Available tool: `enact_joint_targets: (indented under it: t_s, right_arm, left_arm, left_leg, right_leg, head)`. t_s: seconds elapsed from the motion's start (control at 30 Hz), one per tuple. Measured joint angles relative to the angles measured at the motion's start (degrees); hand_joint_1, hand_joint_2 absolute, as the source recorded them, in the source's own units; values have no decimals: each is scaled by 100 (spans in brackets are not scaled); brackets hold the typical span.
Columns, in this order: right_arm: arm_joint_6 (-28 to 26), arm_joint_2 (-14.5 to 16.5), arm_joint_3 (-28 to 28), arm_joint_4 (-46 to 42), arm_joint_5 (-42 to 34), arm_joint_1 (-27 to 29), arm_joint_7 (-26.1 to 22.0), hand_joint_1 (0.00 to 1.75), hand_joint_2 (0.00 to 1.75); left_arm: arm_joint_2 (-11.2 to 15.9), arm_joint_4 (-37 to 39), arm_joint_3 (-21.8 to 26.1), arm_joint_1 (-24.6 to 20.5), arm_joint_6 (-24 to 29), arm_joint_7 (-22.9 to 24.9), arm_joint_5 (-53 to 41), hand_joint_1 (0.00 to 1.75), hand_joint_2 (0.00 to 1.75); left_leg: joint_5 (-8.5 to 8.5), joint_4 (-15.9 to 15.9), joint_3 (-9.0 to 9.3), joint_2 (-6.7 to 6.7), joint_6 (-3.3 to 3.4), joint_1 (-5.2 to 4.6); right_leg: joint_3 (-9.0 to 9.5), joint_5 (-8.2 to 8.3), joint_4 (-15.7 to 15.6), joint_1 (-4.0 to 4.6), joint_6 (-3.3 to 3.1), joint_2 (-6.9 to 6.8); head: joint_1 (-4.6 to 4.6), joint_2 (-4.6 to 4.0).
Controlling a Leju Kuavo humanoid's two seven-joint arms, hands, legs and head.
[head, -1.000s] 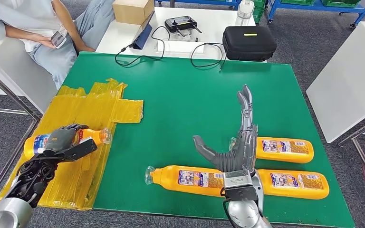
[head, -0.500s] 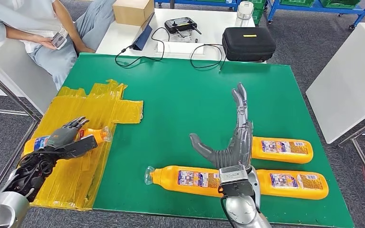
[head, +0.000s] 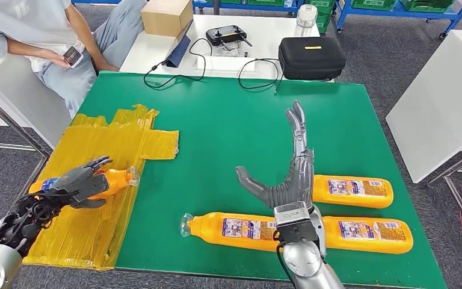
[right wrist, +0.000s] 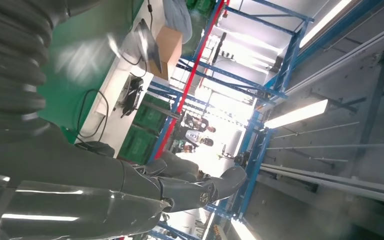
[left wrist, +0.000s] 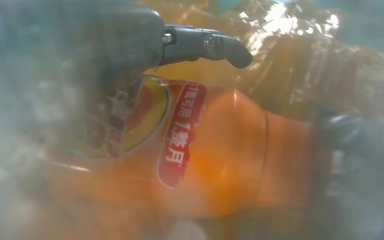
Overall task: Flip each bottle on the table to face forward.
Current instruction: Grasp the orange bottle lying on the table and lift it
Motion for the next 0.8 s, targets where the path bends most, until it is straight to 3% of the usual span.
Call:
enact_joint_targets:
  t_s: [0.3,0.57,0.8]
  right_arm:
    - [116,0,61,180,-174,-139,-98,0,175]
    - [162,0,125,320,-266,-226,-119,0,175]
    - [163,0,128,406,-299,-258,-127,0,175]
  left_arm:
    - [696,-456,-303,367,-941,-441,840,0,175]
    - [1314,-1187,-564,912,-1218,-457,1505,0,175]
    - [1582,-1690,-617,1290,-1162,-461,1784,0,175]
  left_leg:
    - [-26,-58,78,40,-29,-4]
    - [-35,-98,113,72,-50,-1]
    - [-36,-107,111,69,-59,1]
  right_leg:
    - [33,-25,-1,-3,-36,33]
    - [30,-44,-1,-3,-64,66]
    - [21,-54,0,0,-76,65]
  head:
    - [0,0]
    - [-2,0]
    - [0,0]
